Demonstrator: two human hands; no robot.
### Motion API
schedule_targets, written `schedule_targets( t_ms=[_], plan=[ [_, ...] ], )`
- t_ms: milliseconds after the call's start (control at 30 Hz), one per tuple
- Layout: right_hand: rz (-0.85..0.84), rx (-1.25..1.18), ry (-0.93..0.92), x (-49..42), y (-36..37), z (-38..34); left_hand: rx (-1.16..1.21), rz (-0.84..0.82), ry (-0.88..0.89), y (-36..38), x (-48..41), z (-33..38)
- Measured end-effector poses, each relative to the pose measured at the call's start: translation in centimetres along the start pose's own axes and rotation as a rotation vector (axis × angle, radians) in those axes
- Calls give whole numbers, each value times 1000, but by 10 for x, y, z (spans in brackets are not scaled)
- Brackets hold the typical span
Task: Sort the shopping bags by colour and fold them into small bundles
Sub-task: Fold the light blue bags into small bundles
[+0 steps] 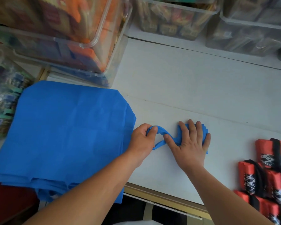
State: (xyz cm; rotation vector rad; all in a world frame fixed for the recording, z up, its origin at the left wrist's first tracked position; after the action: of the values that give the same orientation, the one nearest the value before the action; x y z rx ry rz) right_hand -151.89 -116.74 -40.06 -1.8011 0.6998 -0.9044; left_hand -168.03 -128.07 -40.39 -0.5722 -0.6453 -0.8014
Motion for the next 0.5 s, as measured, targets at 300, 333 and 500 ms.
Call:
schedule_targets(
  t_ms=[300, 333, 500],
  plan=[
    [39, 55, -53, -2, 11, 5, -175, -153, -52, 11, 4, 5],
    [46, 55, -58, -2, 11, 5, -174, -191, -43, 15, 6, 9],
    [36, 28, -97, -3, 12, 7, -204, -173, -18, 15, 11, 11]
  ],
)
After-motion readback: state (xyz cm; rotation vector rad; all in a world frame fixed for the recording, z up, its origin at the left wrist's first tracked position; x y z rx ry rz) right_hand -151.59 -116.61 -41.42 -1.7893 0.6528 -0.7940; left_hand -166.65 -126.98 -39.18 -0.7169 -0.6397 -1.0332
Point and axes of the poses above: each hand's wrist, its own x-axis away from the middle knuckle, its own y-axis out of the palm, z = x × y, the point moved 10 cm from there along -x, towards the middle knuckle, and after that the axes turned 8 degrees about -y, right-handed, at the moved point
